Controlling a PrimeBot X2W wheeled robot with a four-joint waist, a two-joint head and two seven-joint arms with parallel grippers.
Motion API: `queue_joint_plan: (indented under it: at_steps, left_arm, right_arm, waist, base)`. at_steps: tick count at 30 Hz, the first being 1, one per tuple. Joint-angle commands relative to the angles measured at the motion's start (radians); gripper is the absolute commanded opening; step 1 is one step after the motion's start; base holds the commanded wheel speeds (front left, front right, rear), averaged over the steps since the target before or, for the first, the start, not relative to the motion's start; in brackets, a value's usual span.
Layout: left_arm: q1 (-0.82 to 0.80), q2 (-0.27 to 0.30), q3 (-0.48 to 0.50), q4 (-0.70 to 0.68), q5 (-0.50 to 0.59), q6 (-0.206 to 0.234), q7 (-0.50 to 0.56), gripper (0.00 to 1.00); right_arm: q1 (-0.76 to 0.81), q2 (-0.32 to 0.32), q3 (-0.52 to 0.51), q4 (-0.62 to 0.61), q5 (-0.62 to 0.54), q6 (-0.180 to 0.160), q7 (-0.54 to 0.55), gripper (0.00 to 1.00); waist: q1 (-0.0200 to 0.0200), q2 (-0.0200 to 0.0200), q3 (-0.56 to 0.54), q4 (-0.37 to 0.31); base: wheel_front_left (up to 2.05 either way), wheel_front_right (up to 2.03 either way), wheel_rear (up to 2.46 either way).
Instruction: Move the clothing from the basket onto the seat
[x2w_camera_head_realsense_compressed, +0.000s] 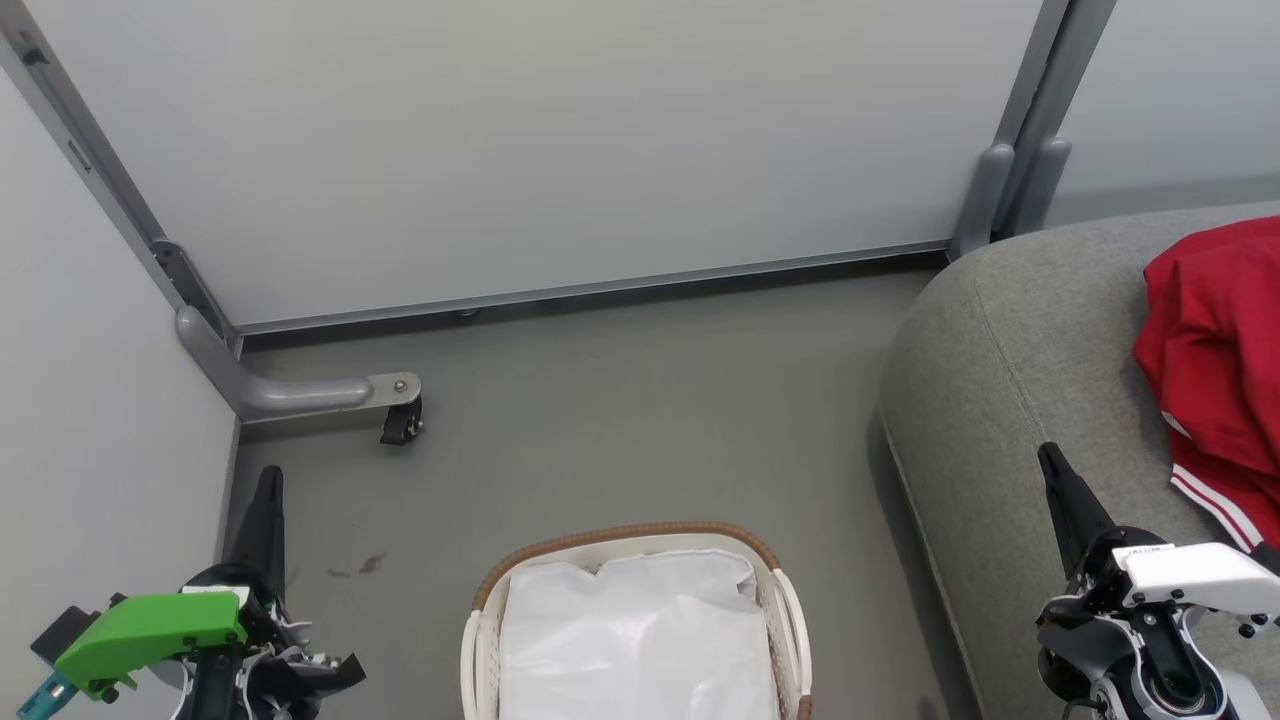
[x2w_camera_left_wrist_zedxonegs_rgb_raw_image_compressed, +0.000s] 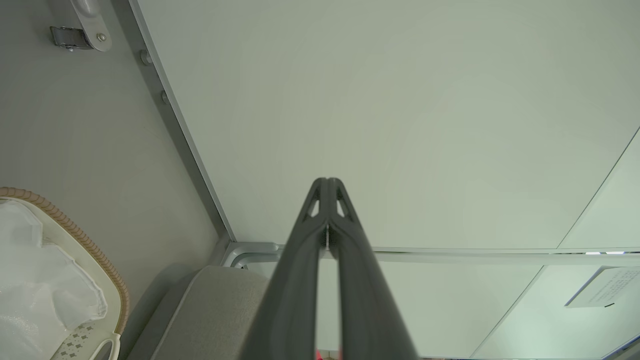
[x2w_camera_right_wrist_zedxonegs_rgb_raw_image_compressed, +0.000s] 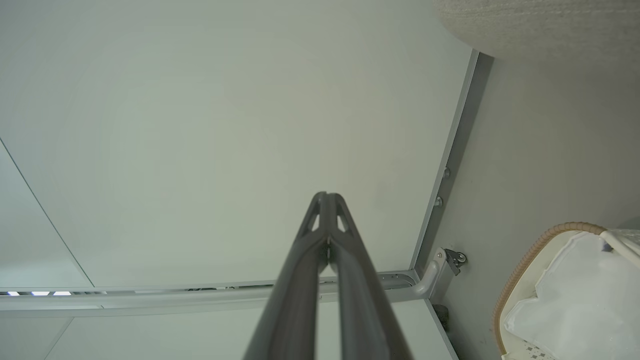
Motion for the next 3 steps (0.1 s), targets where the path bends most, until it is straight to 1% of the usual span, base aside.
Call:
queue_joint_plan:
  at_steps: [1, 3]
  left_arm:
    - [-0.010, 0.006, 0.002, -0.001, -0.003, -0.006, 0.003, 0.00]
    - [-0.010, 0.006, 0.002, -0.001, -0.003, -0.006, 0.003, 0.00]
  right_arm:
    - [0.010, -0.006, -0.002, -0.003, 0.003, 0.000, 0.003, 0.00]
    - [0.010, -0.006, -0.002, -0.003, 0.003, 0.000, 0.003, 0.00]
  waist:
    - [0.0000, 0.0000, 0.000, 0.000]
    - [0.0000, 0.0000, 0.000, 0.000]
  base:
    - [0.00, 0.00, 0.00]
    - [0.00, 0.00, 0.00]
